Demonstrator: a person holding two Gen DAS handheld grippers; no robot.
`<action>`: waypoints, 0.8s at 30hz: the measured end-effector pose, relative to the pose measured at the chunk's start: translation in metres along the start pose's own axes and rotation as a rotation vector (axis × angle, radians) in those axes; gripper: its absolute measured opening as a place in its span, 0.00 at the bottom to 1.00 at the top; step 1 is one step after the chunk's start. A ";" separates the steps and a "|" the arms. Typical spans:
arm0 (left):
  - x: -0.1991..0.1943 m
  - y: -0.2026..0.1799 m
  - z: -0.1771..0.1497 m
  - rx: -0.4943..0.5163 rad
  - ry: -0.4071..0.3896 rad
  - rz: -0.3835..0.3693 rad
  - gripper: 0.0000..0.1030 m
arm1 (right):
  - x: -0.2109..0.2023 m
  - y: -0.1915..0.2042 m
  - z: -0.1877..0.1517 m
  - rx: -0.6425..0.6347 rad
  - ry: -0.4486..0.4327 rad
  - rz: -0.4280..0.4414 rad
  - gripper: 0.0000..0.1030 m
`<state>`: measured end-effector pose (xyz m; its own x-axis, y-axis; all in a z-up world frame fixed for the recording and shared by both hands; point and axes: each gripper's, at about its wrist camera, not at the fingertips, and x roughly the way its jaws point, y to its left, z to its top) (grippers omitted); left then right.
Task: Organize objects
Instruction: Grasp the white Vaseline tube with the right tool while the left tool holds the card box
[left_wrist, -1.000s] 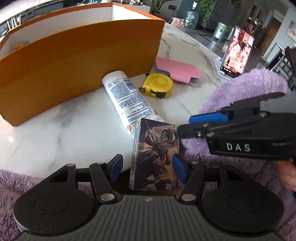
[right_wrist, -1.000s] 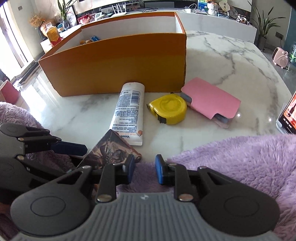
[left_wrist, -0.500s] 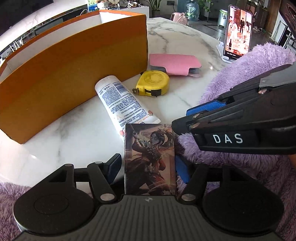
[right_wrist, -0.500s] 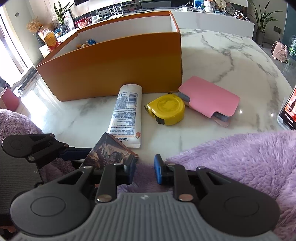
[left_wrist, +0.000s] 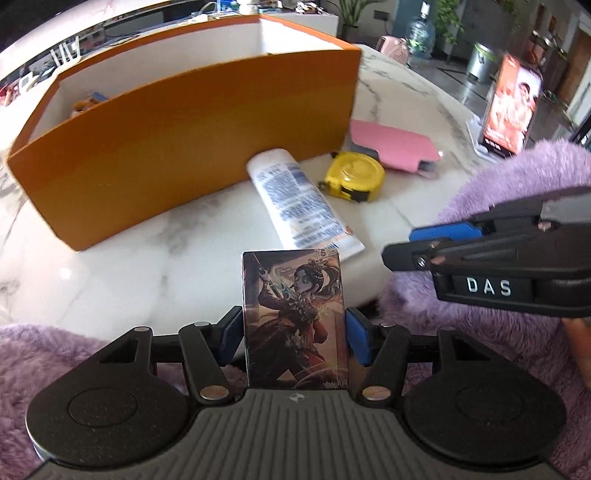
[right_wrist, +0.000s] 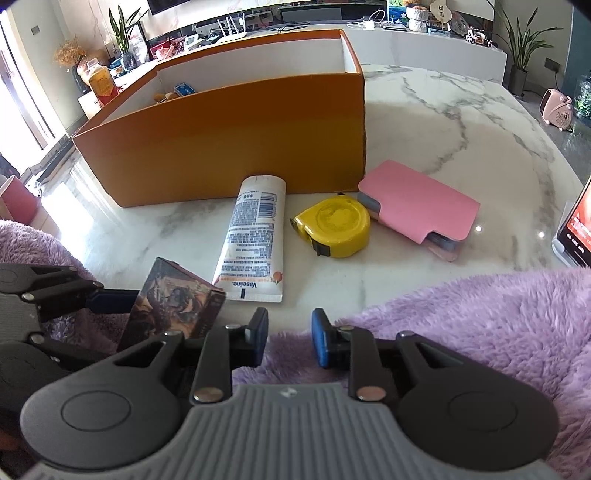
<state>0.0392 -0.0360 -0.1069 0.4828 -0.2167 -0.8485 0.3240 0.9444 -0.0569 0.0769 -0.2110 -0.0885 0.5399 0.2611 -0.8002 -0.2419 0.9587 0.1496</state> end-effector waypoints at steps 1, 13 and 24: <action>-0.002 0.005 0.002 -0.018 -0.006 0.002 0.66 | 0.000 0.000 0.001 0.008 0.000 0.003 0.29; -0.007 0.059 0.017 -0.161 -0.049 0.040 0.66 | 0.019 0.013 0.015 0.074 0.024 0.066 0.45; 0.004 0.079 0.017 -0.245 -0.044 0.002 0.66 | 0.045 0.039 0.029 -0.020 -0.022 -0.027 0.64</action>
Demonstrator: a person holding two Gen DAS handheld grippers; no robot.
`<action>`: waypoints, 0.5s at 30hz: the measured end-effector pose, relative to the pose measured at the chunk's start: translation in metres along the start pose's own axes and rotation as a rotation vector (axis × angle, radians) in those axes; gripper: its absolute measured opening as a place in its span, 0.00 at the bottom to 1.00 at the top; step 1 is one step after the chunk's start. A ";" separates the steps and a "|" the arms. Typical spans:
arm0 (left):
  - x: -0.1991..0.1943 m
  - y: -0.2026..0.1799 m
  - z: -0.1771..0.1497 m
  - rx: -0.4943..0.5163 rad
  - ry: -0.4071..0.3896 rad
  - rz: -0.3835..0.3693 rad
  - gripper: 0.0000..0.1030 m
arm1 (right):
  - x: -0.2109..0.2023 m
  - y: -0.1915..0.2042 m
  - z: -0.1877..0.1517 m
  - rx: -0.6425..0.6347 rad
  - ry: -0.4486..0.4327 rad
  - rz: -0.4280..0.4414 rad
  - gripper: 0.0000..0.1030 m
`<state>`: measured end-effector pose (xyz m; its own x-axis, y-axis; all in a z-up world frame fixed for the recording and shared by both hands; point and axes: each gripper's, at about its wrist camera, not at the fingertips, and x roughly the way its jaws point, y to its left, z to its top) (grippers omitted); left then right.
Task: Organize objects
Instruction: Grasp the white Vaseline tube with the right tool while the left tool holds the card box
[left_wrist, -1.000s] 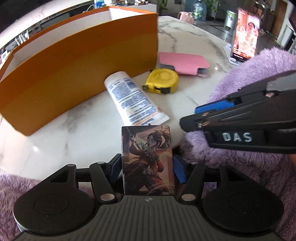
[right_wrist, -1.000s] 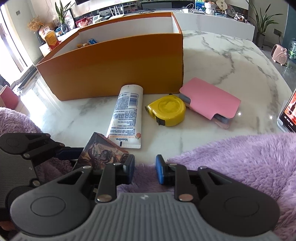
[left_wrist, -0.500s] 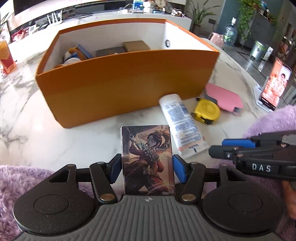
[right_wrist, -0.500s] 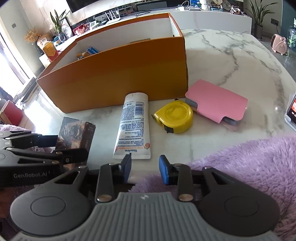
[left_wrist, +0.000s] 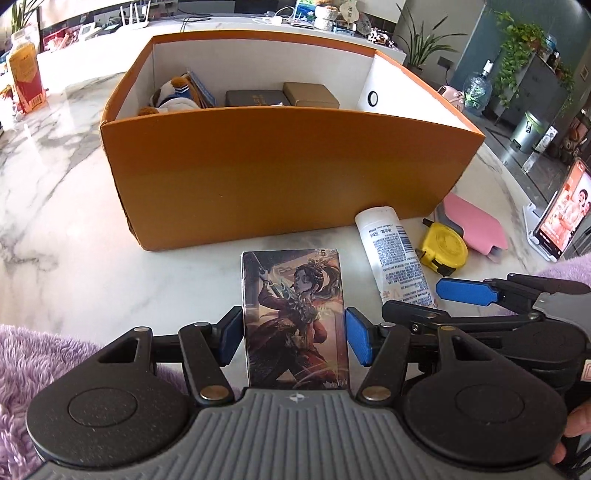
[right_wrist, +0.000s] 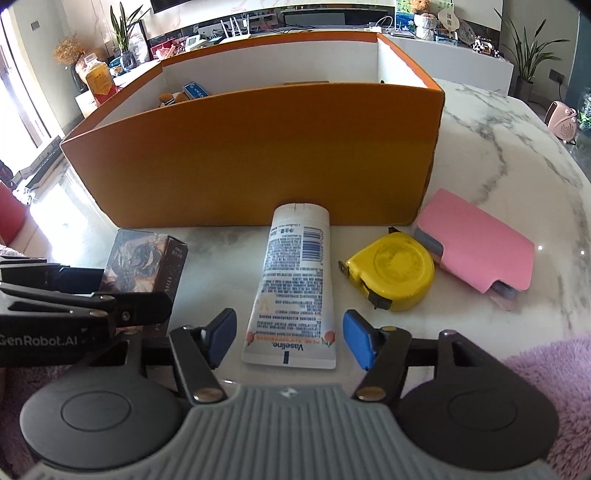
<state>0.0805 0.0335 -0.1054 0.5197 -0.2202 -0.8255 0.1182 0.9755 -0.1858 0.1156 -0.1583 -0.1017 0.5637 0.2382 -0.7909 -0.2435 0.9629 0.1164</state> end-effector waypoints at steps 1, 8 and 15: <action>0.001 0.002 0.000 -0.012 0.003 -0.003 0.66 | 0.002 0.000 0.001 -0.003 -0.001 -0.002 0.64; 0.009 0.008 0.002 -0.052 0.035 -0.030 0.66 | 0.014 0.016 -0.005 -0.123 -0.014 -0.061 0.67; 0.010 0.006 0.002 -0.039 0.041 -0.032 0.66 | 0.013 0.018 -0.007 -0.148 -0.043 -0.060 0.58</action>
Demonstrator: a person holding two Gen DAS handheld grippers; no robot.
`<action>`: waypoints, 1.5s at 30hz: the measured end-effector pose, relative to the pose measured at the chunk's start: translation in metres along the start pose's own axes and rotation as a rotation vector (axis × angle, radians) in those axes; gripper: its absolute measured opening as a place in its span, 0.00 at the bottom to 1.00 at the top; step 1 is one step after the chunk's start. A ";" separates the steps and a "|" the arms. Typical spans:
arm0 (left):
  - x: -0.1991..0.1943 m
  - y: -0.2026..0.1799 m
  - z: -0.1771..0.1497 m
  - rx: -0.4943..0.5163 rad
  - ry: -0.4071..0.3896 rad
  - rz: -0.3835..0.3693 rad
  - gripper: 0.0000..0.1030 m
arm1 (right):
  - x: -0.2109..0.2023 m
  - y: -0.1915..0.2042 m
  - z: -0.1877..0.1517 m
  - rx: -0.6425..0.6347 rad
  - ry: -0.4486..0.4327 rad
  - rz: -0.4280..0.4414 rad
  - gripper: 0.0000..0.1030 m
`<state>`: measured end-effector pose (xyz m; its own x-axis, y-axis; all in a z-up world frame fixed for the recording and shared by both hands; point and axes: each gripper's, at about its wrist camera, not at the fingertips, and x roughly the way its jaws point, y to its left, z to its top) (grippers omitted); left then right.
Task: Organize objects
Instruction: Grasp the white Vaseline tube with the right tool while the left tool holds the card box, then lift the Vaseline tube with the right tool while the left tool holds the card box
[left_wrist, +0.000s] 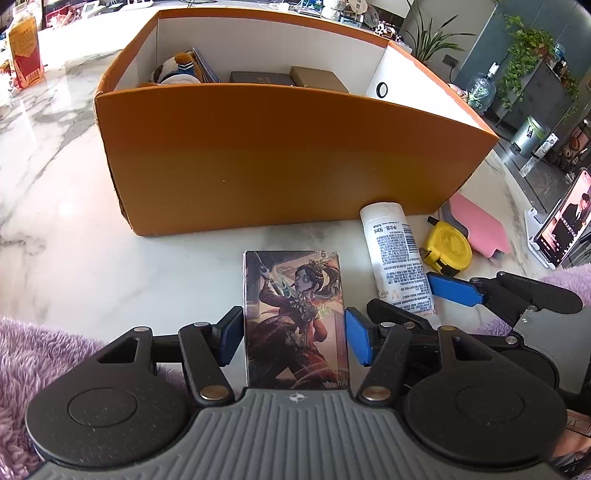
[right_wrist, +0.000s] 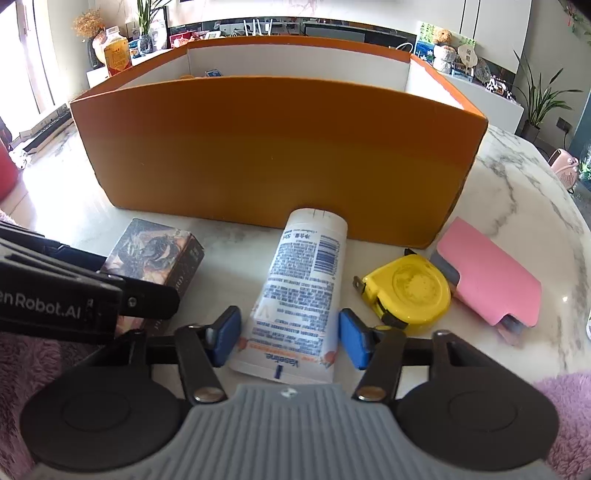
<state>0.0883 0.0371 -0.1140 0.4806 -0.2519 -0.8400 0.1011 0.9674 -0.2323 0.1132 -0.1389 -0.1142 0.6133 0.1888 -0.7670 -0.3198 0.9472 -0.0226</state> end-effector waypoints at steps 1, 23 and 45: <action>0.000 0.000 0.000 -0.001 0.001 0.000 0.66 | 0.000 0.000 0.000 -0.002 0.000 -0.002 0.57; -0.012 -0.013 -0.009 0.077 -0.037 0.021 0.66 | -0.052 -0.023 -0.011 0.068 0.009 0.022 0.09; -0.009 -0.013 -0.002 0.062 -0.050 0.021 0.66 | -0.025 -0.025 -0.010 0.007 0.013 0.055 0.75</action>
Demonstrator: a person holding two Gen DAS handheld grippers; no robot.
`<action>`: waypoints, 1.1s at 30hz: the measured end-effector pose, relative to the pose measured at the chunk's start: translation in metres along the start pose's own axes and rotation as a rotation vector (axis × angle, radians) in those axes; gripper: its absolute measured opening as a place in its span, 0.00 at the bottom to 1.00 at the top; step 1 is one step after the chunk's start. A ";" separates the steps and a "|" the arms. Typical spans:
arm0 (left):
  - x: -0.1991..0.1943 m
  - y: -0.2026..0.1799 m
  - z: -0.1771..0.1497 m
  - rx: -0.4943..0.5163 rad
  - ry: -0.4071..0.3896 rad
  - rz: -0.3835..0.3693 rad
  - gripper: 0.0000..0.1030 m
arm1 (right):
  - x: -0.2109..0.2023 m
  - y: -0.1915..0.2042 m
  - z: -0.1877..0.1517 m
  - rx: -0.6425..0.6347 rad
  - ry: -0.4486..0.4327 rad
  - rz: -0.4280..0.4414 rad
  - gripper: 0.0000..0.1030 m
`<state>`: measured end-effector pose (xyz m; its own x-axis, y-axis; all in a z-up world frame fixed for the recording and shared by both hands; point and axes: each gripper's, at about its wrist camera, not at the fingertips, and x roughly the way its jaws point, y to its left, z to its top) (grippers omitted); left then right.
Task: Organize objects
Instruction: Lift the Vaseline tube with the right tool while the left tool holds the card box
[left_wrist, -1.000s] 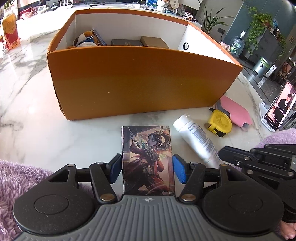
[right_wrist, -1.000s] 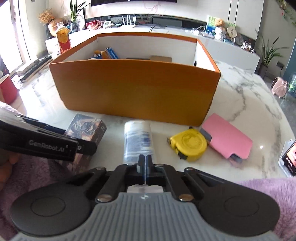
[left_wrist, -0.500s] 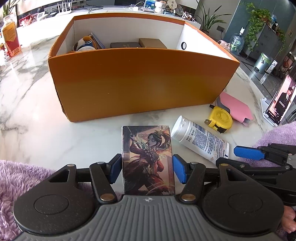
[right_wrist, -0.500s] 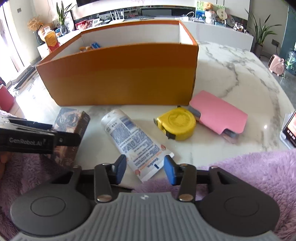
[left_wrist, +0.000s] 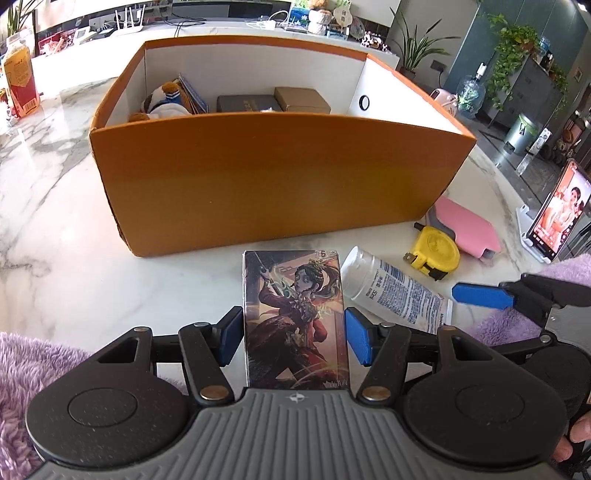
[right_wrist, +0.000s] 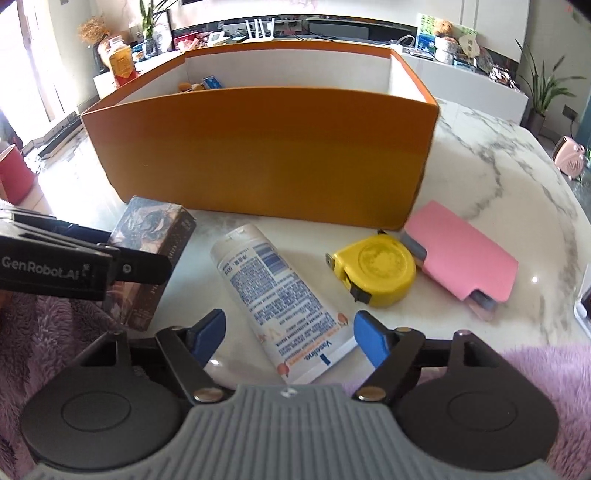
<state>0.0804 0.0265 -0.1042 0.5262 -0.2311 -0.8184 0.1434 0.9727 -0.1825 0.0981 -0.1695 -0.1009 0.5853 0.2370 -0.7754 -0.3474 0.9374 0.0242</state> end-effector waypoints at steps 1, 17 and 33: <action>0.002 0.000 0.000 -0.003 0.008 0.003 0.66 | 0.001 0.003 0.001 -0.025 -0.003 -0.001 0.75; 0.008 0.006 0.000 -0.031 0.030 -0.036 0.66 | 0.015 0.011 0.002 -0.066 0.019 -0.020 0.56; 0.002 -0.003 -0.005 0.017 0.028 -0.070 0.66 | -0.034 -0.002 -0.008 0.058 0.046 0.064 0.17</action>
<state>0.0771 0.0229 -0.1079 0.4905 -0.2976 -0.8190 0.1936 0.9536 -0.2305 0.0727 -0.1811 -0.0795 0.5288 0.2857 -0.7992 -0.3392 0.9343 0.1096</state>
